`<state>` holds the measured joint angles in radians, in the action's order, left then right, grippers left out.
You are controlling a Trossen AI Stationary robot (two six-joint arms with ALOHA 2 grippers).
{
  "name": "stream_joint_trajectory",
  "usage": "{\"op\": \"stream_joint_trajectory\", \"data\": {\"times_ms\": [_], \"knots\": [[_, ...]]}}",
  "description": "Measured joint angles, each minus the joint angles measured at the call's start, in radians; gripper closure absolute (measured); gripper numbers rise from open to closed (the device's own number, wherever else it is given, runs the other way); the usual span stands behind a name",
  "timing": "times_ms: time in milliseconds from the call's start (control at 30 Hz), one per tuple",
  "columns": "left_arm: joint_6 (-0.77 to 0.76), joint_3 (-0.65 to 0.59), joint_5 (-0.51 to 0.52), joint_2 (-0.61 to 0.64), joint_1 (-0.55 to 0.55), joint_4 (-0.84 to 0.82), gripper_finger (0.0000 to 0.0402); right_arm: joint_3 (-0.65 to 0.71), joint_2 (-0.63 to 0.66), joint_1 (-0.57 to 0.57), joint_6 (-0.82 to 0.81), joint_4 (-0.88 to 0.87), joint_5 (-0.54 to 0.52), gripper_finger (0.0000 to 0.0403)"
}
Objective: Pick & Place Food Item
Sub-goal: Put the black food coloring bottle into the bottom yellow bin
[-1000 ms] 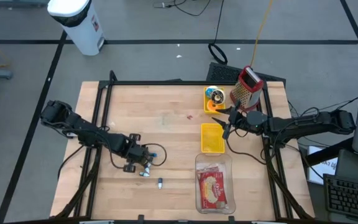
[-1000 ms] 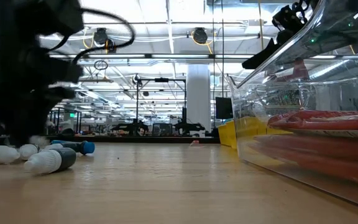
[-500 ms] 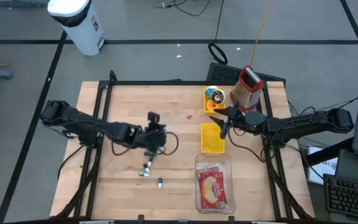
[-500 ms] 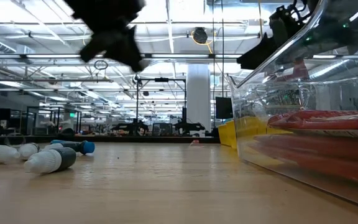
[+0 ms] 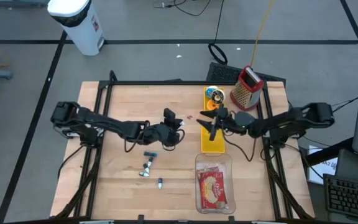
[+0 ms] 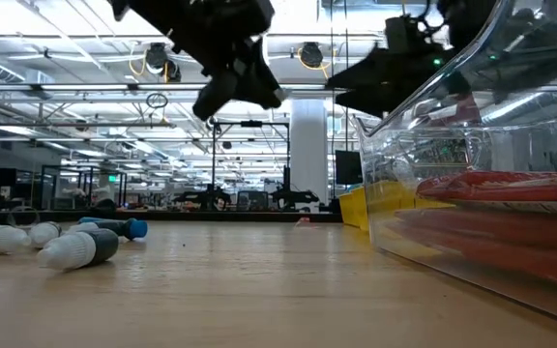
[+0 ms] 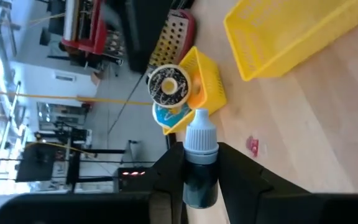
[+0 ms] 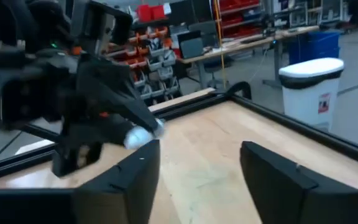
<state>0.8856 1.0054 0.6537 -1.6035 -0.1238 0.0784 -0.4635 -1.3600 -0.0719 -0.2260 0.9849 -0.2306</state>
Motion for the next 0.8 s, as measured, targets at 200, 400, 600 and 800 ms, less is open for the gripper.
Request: {"op": "stream_joint_trajectory", "data": {"times_ms": [200, 400, 600, 800], "knots": [[0.131, 0.0, 0.065, -0.054, 0.002, 0.077, 0.0315, -0.153, -0.143, -0.005, -0.077, -0.075, 0.0, 0.012], [0.205, 0.0, 0.145, -0.063, 0.006, 0.115, 0.0314, -0.219, -0.206, -0.005, -0.122, -0.097, 0.0, 0.0102], [0.22, 0.0, 0.132, -0.063, 0.016, 0.154, 0.0314, -0.22, -0.208, -0.005, -0.129, -0.07, 0.0, 0.0119], [0.224, 0.0, 0.077, -0.063, 0.019, 0.186, 0.0314, -0.232, -0.208, -0.005, -0.129, -0.08, 0.0, 0.0135]]}}
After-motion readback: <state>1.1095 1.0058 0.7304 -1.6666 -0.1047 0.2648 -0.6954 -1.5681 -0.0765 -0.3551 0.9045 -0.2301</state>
